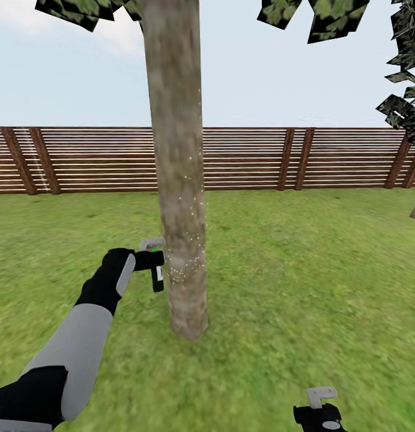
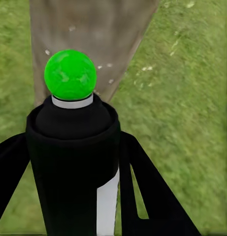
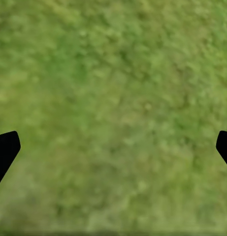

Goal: In the garden, pick up the pesticide atomizer on the floor and spray pesticide onto both trees until each tree trunk is fully covered.

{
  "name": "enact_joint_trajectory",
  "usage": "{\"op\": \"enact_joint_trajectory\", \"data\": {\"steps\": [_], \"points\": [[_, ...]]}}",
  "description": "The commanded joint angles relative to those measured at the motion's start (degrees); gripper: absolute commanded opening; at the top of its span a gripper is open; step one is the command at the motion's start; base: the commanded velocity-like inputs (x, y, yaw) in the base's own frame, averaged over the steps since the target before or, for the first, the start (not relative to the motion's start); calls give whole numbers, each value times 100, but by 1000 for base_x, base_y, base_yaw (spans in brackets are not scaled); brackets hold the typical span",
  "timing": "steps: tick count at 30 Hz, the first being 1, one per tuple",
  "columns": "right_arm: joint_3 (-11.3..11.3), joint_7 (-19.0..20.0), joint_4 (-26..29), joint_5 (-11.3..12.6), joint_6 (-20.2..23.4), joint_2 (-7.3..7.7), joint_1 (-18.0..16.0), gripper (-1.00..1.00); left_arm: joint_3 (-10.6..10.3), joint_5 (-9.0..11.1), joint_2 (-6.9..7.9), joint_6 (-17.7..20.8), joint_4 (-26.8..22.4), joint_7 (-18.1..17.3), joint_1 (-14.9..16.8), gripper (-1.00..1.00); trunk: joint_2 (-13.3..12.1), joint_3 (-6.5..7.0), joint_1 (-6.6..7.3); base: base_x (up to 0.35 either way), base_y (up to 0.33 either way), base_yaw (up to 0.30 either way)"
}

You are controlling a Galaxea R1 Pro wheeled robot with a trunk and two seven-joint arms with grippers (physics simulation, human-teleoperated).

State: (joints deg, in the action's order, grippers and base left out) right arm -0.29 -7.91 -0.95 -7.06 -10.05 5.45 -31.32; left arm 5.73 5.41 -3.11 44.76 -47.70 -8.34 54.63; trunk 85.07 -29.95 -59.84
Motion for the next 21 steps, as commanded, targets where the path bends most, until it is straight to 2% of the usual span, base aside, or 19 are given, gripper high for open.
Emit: {"op": "enact_joint_trajectory", "data": {"steps": [1, 3, 5, 7, 9, 12, 14, 16, 19, 21], "points": [[-7, -32, -10, -59, -15, 0, -6, 100, 25, 26, -6, 172, -52, -1, 100, -100, 3, -6, 0, 0, 0, 0], [-6, -34, -10, -59, -15, 0, -6, 100, 25, 24, -6, 508, -83, 1, 296, -100, 3, -6, 0, 0, 0, 0], [-6, -35, -12, -61, -11, 0, -6, 100, 25, 22, -5, 857, -97, 6, 695, -100, 3, -6, 0, 0, 0, 0], [-6, -35, -17, -64, -3, 0, -6, 100, 25, 14, -5, 1012, -97, 13, 1051, -100, 3, -6, 0, 0, 0, 0], [-11, -32, -21, -65, 9, 0, -6, 100, 25, 9, -5, 1077, -81, 16, 1322, -100, 3, -6, 0, 0, 0, 0], [-15, -27, -160, -64, 19, 0, -6, 100, 25, 4, -5, 1126, 48, 13, 1890, -100, 3, -6, 0, 0, 0, 0], [-15, -27, -186, -61, 20, 2, -6, 100, 25, 4, -5, 1154, 282, 7, 2293, -100, 3, -6, 0, 0, 0, 0], [-15, -29, -197, -52, 22, 7, -6, 100, 25, 4, -13, 1170, 855, 1, 2971, -100, 3, -6, 0, 0, 0, 0], [-15, -34, -200, -41, 27, 8, -6, 100, 25, 4, -20, 1176, 1142, 0, 3422, -100, 3, -6, 0, 0, 0, 0], [-22, -35, -196, -31, 29, 22, -6, 100, 24, 4, -23, 1187, 1232, 0, 3850, -100, 3, -6, 0, 0, 0, 0]]}}
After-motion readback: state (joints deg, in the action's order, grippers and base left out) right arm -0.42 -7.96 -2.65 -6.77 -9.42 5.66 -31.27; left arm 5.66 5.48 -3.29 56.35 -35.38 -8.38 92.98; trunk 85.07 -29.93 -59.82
